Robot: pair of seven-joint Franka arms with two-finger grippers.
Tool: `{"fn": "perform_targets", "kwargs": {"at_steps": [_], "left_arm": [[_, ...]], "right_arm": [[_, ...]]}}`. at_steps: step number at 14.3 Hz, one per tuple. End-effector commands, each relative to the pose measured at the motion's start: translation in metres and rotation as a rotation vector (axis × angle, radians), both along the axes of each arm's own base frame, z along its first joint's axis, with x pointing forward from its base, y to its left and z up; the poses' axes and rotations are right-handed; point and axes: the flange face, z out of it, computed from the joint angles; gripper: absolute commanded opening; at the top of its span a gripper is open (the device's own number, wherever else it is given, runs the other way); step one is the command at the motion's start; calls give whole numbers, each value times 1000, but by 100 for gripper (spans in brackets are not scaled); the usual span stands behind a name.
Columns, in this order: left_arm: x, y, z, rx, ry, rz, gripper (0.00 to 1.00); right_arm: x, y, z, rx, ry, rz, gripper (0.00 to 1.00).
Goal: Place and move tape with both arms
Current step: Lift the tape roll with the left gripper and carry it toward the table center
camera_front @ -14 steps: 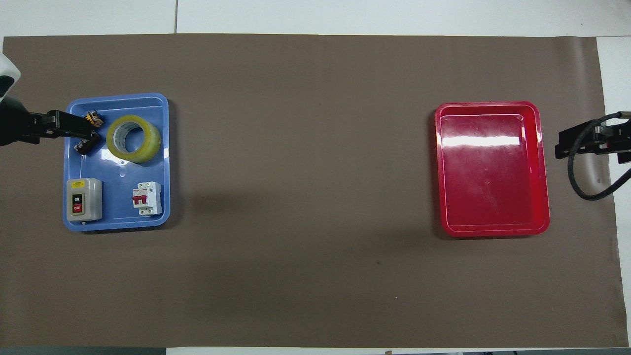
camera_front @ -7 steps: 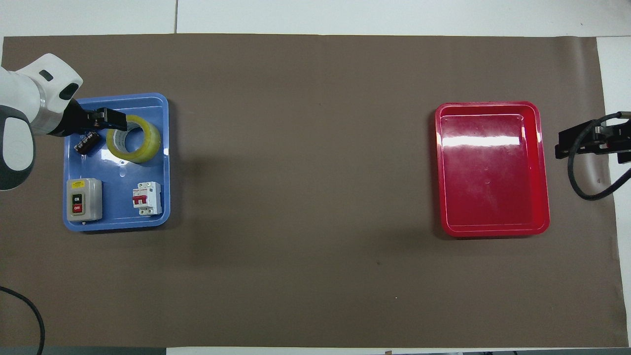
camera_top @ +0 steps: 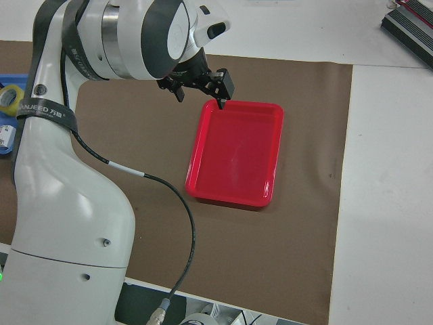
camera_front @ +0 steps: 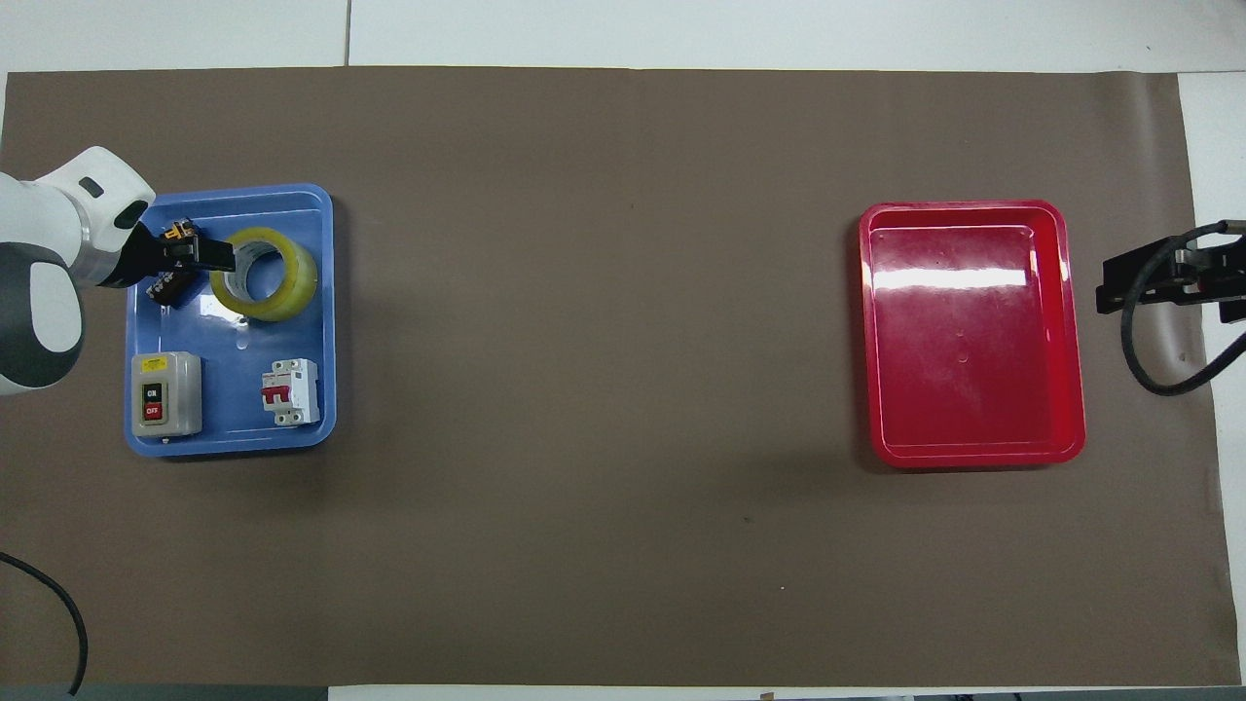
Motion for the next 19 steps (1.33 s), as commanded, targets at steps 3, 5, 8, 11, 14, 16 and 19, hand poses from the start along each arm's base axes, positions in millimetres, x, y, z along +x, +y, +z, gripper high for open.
{"fn": "perform_targets", "kwargs": {"at_steps": [3,5,8,11,14,16,19], "left_arm": [[-3,-2,-38,5,-35,-12,99],[-5,-5,-49,3,-27,-10,99],[-10,-5,-58,1,-12,-3,55],[-10,0,-57,3,-12,0,0],[-8,-1,-47,5,-18,-9,0],[-8,-7,-22,6,-18,-14,0],[-5,-24,34,2,39,-21,0]], "right_arm": [[-1,0,-1,10,7,26,100],[-1,0,-1,10,7,26,100],[-1,0,-1,10,7,26,100],[-1,0,-1,10,7,26,100],[-1,0,-1,10,7,26,100],[-1,0,-1,10,7,26,100],[-1,0,-1,10,7,26,100]]}}
